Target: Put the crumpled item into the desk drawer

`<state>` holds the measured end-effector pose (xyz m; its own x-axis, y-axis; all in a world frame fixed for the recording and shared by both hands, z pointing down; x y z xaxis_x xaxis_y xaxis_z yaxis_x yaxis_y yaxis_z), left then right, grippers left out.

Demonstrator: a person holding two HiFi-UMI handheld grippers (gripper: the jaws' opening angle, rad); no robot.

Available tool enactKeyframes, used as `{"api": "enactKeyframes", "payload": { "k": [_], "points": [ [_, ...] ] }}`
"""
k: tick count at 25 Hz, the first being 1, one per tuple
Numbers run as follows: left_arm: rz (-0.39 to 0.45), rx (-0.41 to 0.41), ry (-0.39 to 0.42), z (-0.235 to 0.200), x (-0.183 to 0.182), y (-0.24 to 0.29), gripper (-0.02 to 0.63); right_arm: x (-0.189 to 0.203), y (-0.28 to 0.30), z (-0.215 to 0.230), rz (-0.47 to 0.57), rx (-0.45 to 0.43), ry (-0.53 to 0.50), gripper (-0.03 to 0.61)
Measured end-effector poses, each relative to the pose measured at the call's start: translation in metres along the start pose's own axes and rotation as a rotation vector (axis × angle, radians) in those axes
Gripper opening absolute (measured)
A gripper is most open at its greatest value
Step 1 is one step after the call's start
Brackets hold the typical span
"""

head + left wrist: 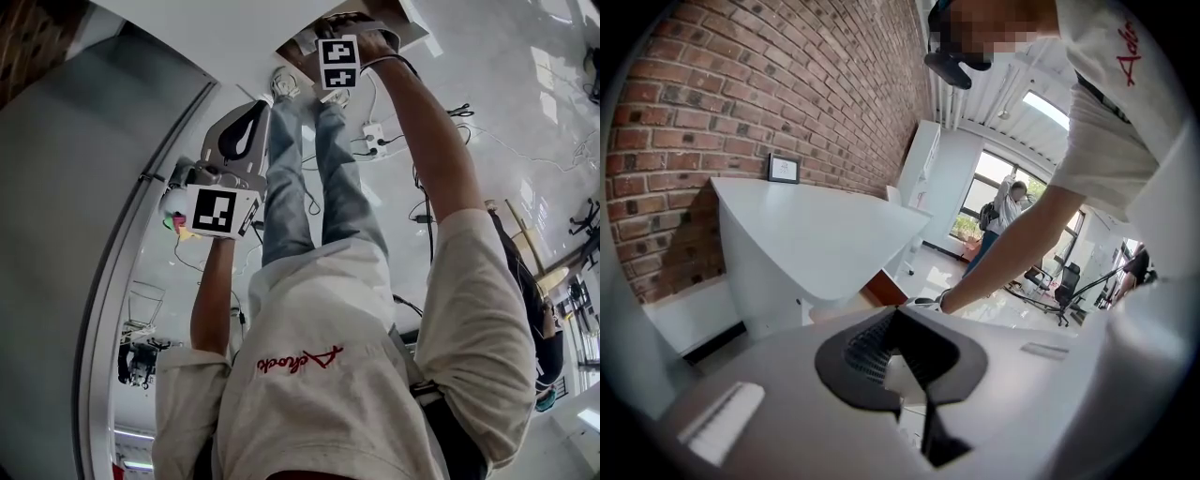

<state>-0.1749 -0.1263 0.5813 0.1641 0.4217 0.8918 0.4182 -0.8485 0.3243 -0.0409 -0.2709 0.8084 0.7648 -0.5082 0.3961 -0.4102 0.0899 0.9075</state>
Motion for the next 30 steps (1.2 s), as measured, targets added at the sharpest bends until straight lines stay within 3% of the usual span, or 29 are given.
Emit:
{"api": "enactKeyframes", "payload": {
  "k": [8,11,18,21,25,30],
  "points": [
    [-0.004,0.003,0.007,-0.005,0.000,0.000,0.008,0.003,0.007,0.001,0.028,-0.034,0.021,0.017],
    [-0.003,0.003,0.005,-0.007,0.003,0.000,0.008,0.001,0.004,0.000,0.045,-0.038,0.019,0.130],
    [0.008,0.027,0.003,0.000,0.005,0.004,0.008,-0.003,-0.020,-0.005,0.088,0.056,-0.012,0.155],
    [0.012,0.033,0.002,0.001,0.009,0.006,0.008,-0.006,-0.031,-0.008,0.099,0.096,-0.039,0.152],
    [0.023,0.040,0.008,0.004,0.008,0.005,0.008,-0.008,-0.047,-0.014,0.101,0.141,-0.076,0.020],
    [0.025,0.047,0.017,0.007,0.010,0.005,0.008,-0.010,-0.055,-0.021,0.116,0.144,-0.036,0.012]
  ]
}}
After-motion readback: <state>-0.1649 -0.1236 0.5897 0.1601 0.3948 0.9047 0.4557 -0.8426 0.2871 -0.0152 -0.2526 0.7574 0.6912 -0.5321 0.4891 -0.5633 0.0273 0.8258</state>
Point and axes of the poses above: the fingertips, and each gripper's own axes: y forward along the fingers, z to its right, x out of its underside, the point moved 10 cm from there along -y, backward along the fingers, and after that the axes turned 12 degrees about z, right-handed, at the moved point
